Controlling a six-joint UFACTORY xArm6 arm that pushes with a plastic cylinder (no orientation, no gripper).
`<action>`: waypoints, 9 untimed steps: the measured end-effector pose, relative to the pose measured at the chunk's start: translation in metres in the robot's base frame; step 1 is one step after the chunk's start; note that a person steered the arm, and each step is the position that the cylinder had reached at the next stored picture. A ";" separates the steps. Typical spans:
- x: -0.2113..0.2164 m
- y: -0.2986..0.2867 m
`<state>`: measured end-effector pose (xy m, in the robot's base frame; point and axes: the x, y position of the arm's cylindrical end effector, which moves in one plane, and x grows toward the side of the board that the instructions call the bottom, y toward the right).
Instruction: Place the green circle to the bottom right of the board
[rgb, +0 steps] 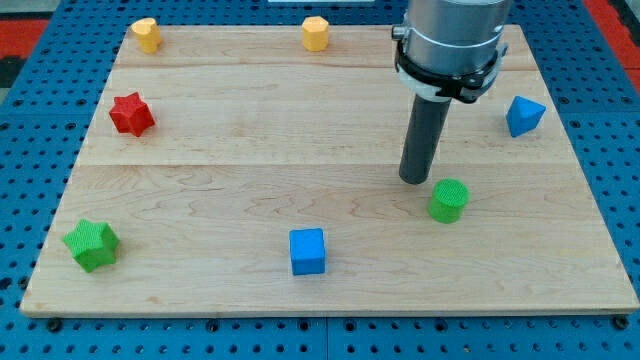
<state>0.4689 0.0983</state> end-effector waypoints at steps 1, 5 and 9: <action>0.016 0.038; 0.052 0.034; 0.035 0.093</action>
<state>0.5036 0.1910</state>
